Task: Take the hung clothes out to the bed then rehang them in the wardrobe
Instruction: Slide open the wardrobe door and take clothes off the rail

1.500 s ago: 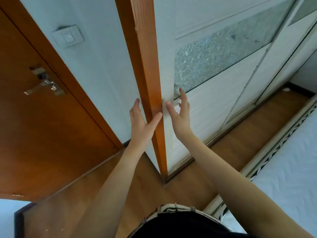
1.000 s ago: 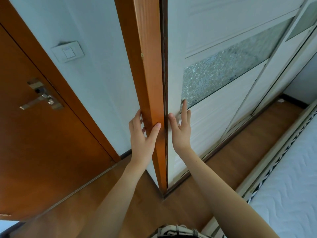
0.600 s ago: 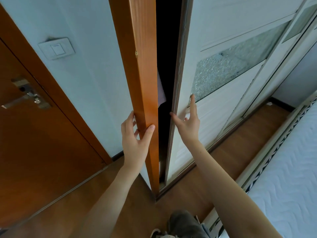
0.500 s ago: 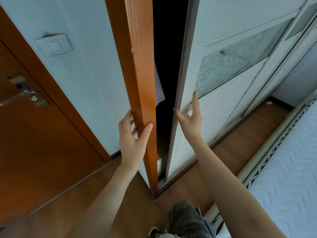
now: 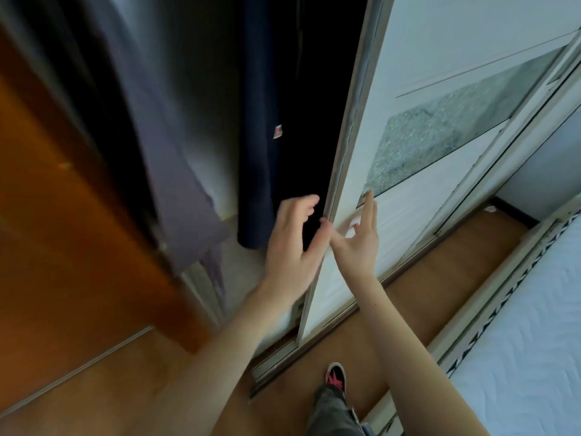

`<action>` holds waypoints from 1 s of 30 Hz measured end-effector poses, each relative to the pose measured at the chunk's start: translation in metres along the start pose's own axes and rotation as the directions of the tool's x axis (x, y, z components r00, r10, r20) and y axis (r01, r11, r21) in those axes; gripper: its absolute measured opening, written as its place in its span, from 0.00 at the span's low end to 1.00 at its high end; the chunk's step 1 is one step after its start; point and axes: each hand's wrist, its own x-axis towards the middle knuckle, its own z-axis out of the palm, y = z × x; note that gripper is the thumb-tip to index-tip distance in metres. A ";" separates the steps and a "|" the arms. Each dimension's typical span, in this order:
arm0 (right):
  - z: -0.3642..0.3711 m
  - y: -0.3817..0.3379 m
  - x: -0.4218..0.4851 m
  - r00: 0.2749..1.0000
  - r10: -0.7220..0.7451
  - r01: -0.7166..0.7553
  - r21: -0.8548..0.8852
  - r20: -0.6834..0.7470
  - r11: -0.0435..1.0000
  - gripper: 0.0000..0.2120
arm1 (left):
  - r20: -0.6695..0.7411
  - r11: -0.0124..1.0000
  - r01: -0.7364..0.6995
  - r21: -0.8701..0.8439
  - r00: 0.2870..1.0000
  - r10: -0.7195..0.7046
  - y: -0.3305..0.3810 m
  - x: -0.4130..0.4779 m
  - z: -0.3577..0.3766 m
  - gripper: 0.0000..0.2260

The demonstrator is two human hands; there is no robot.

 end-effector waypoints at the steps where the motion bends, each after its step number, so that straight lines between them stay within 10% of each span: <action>1: -0.005 0.007 0.009 1.000 -0.004 0.004 0.010 -0.003 1.000 0.53 | 0.019 0.992 0.100 -0.074 0.995 -0.099 -0.001 0.020 0.016 0.21; 9: -0.048 0.048 0.085 1.000 -0.008 0.008 -0.015 0.027 1.000 0.54 | 0.143 0.896 0.269 -0.353 0.962 -0.232 -0.004 0.113 0.117 0.14; 30: -0.145 0.143 0.261 0.999 -0.013 0.010 -0.078 -0.036 0.997 0.50 | 0.052 0.923 0.272 -0.271 0.962 -0.268 0.023 0.240 0.299 0.11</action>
